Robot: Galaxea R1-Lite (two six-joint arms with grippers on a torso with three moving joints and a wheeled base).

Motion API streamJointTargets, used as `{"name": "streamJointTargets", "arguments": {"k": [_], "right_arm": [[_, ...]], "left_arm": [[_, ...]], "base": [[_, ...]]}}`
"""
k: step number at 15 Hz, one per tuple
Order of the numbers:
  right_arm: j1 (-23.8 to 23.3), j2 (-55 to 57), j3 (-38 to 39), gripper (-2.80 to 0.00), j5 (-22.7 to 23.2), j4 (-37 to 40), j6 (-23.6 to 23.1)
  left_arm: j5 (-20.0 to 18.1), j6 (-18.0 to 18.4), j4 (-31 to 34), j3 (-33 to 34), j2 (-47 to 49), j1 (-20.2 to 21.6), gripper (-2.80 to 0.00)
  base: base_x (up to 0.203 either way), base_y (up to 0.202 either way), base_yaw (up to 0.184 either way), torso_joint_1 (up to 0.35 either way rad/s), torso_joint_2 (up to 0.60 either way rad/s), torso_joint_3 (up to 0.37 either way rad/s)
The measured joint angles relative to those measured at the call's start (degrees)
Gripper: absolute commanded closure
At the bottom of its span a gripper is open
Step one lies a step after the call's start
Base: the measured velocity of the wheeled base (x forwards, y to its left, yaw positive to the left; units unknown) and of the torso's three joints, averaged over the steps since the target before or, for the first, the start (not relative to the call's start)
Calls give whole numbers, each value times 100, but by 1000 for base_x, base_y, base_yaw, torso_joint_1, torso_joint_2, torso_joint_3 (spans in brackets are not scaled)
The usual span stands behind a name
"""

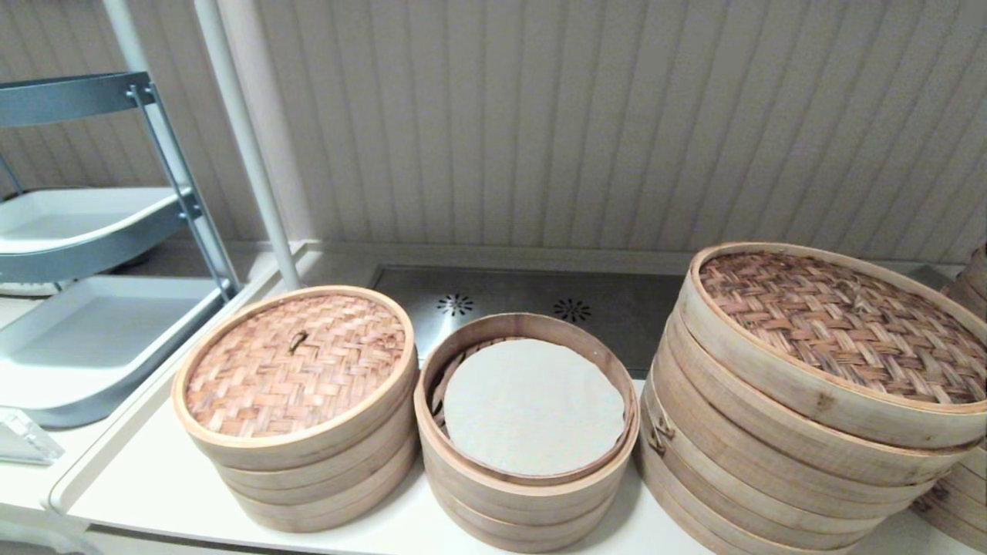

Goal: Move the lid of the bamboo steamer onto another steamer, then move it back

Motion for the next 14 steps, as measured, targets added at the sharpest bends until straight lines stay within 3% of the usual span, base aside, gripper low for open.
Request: {"name": "streamJointTargets", "arguments": {"k": [14], "right_arm": [[-20, 0, 0, 0, -9, 1, 9]], "left_arm": [[92, -271, -43, 5, -12, -10, 0]], "base": [[0, 0, 0, 0, 0, 0]]}}
